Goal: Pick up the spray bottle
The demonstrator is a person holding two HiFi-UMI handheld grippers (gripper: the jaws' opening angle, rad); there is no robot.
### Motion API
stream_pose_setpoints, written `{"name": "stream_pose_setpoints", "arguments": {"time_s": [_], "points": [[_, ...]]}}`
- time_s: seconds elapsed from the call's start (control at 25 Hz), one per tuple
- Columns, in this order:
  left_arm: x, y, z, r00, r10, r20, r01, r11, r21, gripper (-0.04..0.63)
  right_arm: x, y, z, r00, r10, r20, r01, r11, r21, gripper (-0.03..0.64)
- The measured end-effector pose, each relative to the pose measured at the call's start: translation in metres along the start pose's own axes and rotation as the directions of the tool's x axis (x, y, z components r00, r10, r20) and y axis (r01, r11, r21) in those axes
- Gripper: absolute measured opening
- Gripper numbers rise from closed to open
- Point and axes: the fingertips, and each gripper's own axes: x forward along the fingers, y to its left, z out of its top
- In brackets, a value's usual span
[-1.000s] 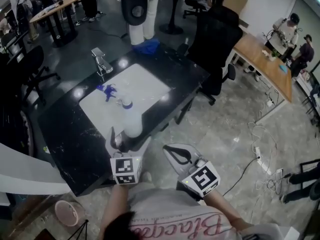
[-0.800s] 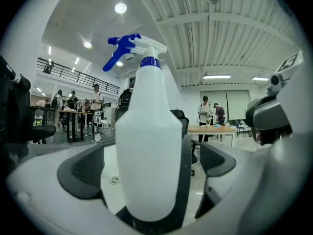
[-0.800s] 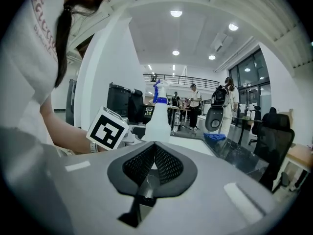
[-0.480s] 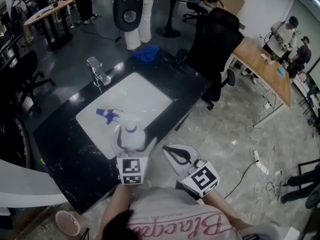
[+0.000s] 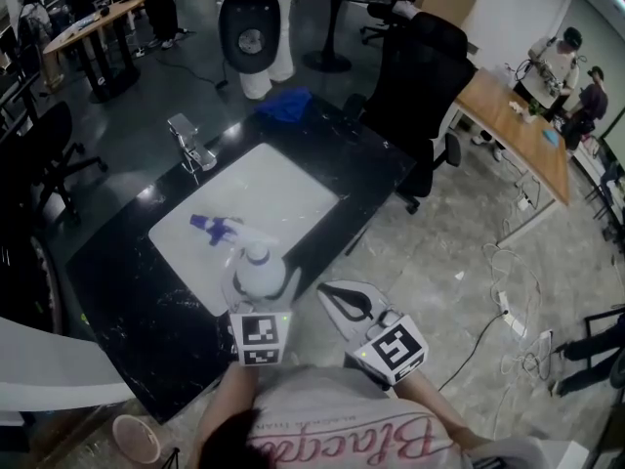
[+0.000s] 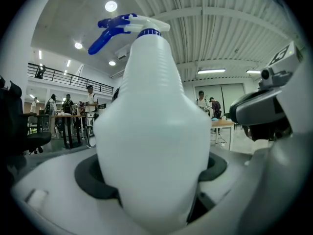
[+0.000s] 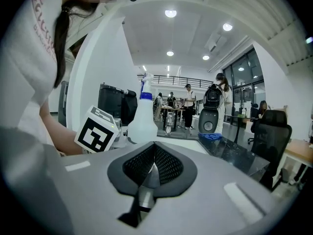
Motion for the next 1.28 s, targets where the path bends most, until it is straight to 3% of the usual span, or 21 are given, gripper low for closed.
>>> {"name": "stream_pose_setpoints", "arguments": {"time_s": [0.36,1.28], "points": [[-0.044,0.004,0.027,0.999,0.029,0.033,-0.029,1.000,-0.005,0.429,-0.021,0.013,0.010,0.999,-0.021,0.037,0.021,1.000,0.019,0.002],[-0.178,-0.031,0.056,0.989,0.124,0.082,-0.127,0.991,0.032,0.430,-0.082,0.096,0.014,0.995,0.048,0.084,-0.050,0.999,0.020,0.002]]}}
